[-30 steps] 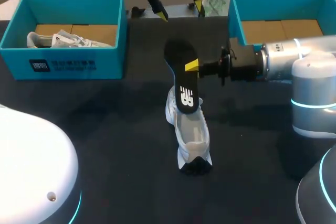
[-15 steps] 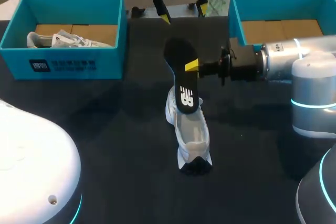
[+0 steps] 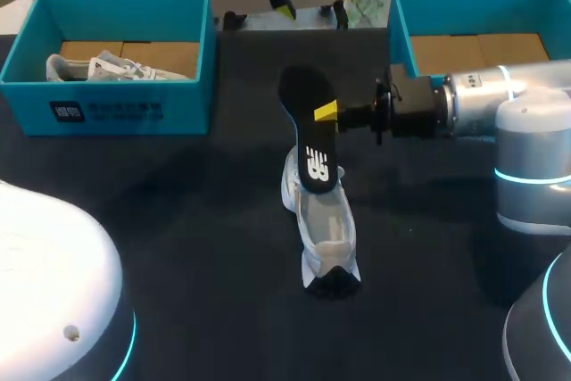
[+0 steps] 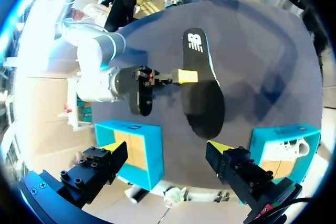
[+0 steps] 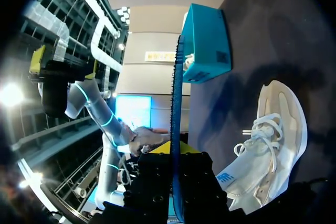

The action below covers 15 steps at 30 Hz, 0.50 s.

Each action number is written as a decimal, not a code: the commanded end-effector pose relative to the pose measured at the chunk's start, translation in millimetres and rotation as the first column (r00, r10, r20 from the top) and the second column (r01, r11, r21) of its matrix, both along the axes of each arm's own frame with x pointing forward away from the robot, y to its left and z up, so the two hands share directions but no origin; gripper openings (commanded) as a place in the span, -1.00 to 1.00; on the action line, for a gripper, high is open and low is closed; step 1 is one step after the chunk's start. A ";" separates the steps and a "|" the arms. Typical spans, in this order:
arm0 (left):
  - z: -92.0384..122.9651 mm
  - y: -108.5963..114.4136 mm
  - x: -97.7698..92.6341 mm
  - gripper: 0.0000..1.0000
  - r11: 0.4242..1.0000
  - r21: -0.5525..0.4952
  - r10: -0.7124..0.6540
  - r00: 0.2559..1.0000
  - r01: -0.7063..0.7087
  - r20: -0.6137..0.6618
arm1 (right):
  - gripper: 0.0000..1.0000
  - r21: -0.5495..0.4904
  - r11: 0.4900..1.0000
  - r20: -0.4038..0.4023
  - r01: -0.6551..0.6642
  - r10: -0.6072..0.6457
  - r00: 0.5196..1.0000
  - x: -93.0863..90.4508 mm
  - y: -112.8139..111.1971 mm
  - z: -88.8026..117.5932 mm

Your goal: Take the shoe out of the shoebox, open the shoe tongue, remove and reinsert the insole, then place the shoe into the shoebox

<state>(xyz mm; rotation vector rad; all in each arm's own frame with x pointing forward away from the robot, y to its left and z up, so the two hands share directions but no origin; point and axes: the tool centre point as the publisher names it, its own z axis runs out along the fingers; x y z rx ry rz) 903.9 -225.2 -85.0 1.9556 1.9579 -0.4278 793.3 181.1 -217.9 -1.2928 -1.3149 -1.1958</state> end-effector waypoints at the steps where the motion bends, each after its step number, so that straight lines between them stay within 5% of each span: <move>1: -15.7 33.0 -21.2 1.00 0.951 -0.302 0.087 0.993 -0.060 0.078 | -1.00 0.001 1.000 0.001 0.003 -0.003 1.000 -0.5 1.2 -0.9; 10: -23.9 48.6 -32.5 1.00 0.738 -0.622 0.316 0.948 -0.264 -0.028 | -1.00 0.001 1.000 0.001 0.003 -0.003 1.000 -0.5 1.2 -0.9; 15: -21.8 50.1 -36.1 1.00 0.740 -0.624 0.302 0.953 -0.250 -0.023 | -1.00 0.001 1.000 0.001 0.003 -0.003 1.000 -0.5 1.2 -0.9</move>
